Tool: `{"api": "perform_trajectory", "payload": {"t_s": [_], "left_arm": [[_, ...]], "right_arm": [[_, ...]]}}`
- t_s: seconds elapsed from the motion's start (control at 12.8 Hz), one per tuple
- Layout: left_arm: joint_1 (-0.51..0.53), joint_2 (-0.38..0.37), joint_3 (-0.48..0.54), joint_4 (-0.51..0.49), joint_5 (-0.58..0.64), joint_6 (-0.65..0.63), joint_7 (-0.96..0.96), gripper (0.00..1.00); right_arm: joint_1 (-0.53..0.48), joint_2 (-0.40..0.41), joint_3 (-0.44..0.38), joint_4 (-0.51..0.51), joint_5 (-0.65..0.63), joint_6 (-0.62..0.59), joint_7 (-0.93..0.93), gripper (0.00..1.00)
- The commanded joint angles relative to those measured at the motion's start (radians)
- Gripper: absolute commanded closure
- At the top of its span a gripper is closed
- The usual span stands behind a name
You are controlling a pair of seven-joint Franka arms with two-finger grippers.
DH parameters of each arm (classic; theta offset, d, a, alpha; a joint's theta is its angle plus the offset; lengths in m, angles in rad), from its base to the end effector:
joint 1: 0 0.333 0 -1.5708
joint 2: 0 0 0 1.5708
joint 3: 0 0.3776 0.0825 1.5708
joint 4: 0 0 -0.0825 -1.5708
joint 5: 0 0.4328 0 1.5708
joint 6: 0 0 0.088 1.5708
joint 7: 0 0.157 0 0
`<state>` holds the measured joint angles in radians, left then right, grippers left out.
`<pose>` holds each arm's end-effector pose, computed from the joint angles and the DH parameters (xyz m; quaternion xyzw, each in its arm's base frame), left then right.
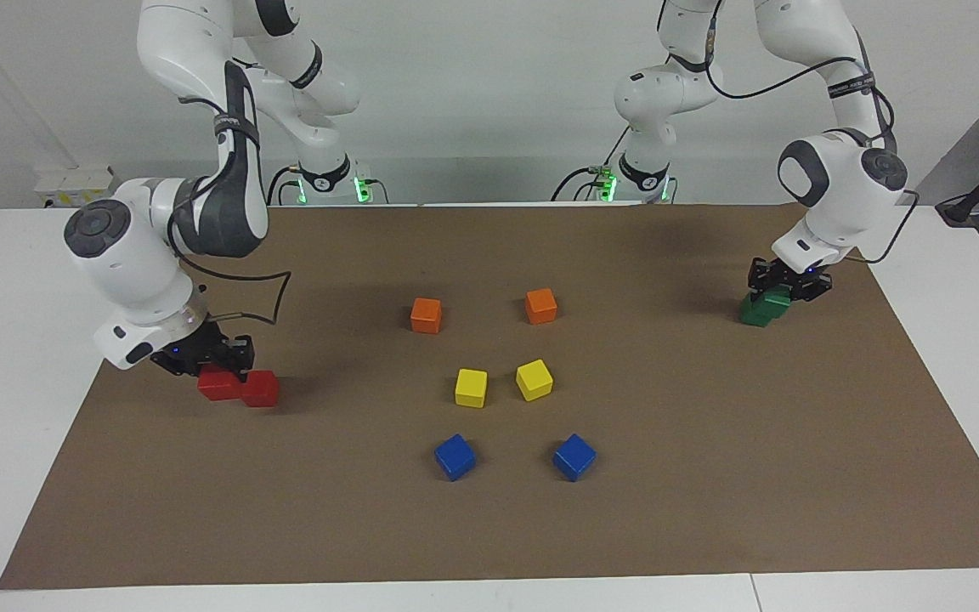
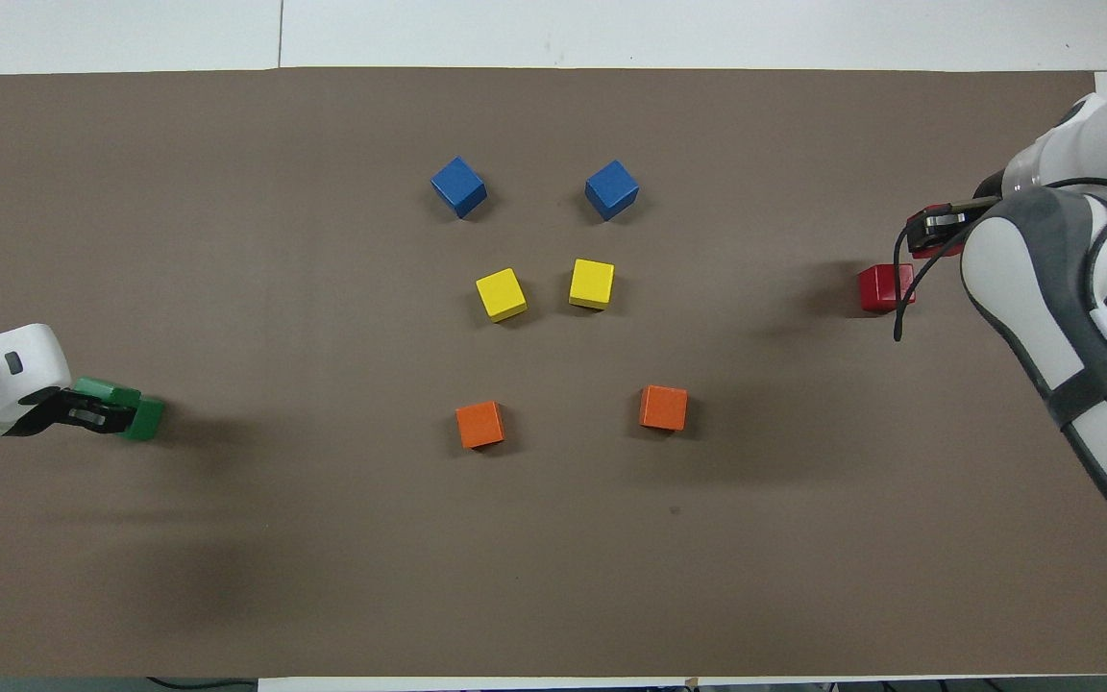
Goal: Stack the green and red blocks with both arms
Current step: 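Release the green cube while the right gripper carries red to red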
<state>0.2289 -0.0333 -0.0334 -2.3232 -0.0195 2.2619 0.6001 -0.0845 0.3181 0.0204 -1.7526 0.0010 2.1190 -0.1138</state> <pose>0.5235 0.1024 0.3307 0.9807 -0.1947 -0.0103 0.0118 0.7098 -0.0465 0.3783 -0.9994 -0.0240 -0.0244 0.0015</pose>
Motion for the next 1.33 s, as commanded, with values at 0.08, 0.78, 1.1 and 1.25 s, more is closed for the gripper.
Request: {"api": "perform_trajectory", "payload": {"t_s": [0.08,0.78,1.1,1.25], "left_arm": [[0.015,-0.020,-0.006,-0.019,0.004,0.010,0.038,0.00],[0.009,0.009,-0.008,0.313,0.006,-0.258,0.024,0.00],[-0.037,0.001,-0.032,0.447,0.007,-0.367,-0.408,0.00],[-0.103,-0.008,-0.034,0.476,0.013,-0.390,-0.601,0.00]], "right_arm": [[0.000,-0.071,0.015,-0.140,0.017,0.101,0.002,1.00],[-0.003,-0.096,0.013,-0.240,0.017,0.173,0.005,1.00],[0.000,-0.100,0.013,-0.271,0.017,0.214,0.008,1.00],[0.000,-0.102,0.013,-0.288,0.017,0.229,0.010,1.00]]}}
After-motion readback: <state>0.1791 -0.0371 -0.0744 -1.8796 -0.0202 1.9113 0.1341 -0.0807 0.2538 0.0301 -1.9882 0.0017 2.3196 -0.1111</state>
